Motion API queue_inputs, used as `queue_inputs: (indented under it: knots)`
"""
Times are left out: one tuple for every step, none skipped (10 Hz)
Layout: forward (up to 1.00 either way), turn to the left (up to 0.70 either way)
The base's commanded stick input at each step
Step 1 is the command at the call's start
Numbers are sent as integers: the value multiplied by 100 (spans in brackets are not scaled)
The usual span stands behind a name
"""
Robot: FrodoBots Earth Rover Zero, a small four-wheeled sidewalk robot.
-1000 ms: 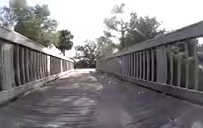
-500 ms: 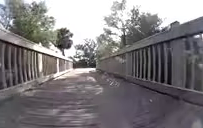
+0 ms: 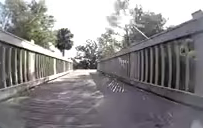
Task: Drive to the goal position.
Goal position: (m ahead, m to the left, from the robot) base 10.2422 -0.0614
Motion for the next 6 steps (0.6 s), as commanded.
queue_inputs:
  knots:
    - [85,0]
    - [85,0]
    - [85,0]
    - [85,0]
    - [85,0]
    - [85,0]
